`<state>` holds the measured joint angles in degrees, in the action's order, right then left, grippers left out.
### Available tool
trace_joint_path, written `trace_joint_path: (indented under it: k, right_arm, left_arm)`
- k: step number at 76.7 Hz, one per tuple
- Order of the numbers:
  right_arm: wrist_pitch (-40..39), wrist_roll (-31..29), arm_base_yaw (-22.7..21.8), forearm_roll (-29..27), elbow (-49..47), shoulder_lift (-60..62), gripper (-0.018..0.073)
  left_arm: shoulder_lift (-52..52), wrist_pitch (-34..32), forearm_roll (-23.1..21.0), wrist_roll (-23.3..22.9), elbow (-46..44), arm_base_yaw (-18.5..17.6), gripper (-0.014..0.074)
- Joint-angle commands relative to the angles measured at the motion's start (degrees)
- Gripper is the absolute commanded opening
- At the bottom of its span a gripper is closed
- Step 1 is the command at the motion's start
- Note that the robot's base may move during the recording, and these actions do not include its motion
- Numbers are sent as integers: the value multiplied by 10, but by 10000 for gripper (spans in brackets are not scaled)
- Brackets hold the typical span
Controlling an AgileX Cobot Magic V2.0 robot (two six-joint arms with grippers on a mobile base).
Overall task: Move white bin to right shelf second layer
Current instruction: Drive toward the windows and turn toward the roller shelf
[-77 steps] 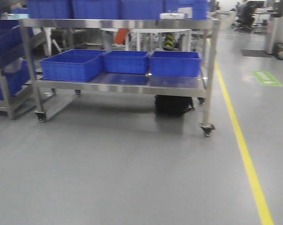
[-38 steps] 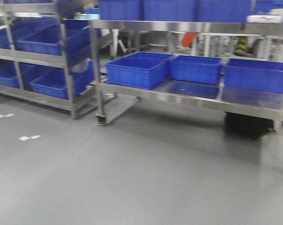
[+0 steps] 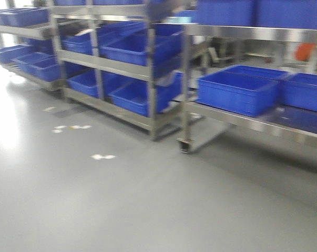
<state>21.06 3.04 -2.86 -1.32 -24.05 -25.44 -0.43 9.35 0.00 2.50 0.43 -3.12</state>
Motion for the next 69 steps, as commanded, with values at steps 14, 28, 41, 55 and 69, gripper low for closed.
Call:
trace_joint_path:
  k: [14,28,41,55,69]
  right_arm:
    - [-57,2,1,2,-18,-1,49]
    - [-57,2,1,2,-18,-1,49]
    - [-57,2,1,2,-18,-1,49]
    - [-57,2,1,2,-18,-1,49]
    - [-57,2,1,2,-18,-1,49]
  left_arm:
    - [-9,-49,0,-3,21,-1,85]
    - [-9,-49,0,-3,21,-1,85]
    - [-9,-49,0,-3,21,-1,85]
    - [-9,-49,0,-3,21,-1,85]
    - [-9,-49,0,-3,21,-1,85]
